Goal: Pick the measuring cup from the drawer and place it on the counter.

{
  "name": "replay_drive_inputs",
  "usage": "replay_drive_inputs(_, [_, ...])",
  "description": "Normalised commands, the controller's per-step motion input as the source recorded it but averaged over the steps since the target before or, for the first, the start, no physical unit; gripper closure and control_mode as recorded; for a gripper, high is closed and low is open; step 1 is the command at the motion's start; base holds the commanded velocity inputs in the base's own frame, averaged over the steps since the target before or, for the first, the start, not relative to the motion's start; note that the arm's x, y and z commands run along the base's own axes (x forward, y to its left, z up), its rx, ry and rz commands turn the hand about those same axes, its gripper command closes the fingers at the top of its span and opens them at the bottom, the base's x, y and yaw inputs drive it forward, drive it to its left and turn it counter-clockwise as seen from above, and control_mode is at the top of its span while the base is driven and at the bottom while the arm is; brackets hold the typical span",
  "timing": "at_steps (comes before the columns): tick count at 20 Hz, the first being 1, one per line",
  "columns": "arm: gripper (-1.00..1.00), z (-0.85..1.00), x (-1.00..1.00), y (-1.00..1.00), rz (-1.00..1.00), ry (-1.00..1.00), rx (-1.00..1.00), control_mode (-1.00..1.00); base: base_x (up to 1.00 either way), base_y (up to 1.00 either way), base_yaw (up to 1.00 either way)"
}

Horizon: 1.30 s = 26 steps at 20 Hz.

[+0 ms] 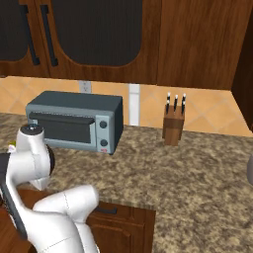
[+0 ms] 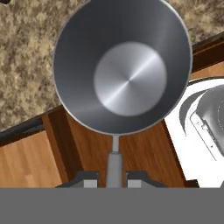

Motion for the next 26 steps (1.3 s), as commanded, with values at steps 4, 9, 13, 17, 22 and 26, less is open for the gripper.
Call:
replay_drive_inputs(4, [1.0,0.27,0.48,-0.93,-0.01,0.15,0.06,-1.0,0.0,0.0,0.0])
replay_drive_inputs(9, [1.0,-0.12,0.43,-0.56,0.0,0.11,0.0,-1.0,0.0,0.0,0.0])
replay_drive_inputs(13, [1.0,-0.17,0.74,-0.12,-0.05,0.08,-0.01,-1.0,0.0,0.0,0.0])
replay_drive_inputs(17, [1.0,-0.15,0.67,0.0,-0.16,0.03,-0.13,-1.0,0.0,0.0,0.0])
replay_drive_inputs(22, [1.0,-0.28,0.31,0.0,-0.2,0.0,-0.27,-1.0,0.0,0.0,0.0])
replay_drive_inputs(26, [1.0,-0.23,0.57,0.0,-0.09,0.0,-0.09,-1.0,0.0,0.0,0.0])
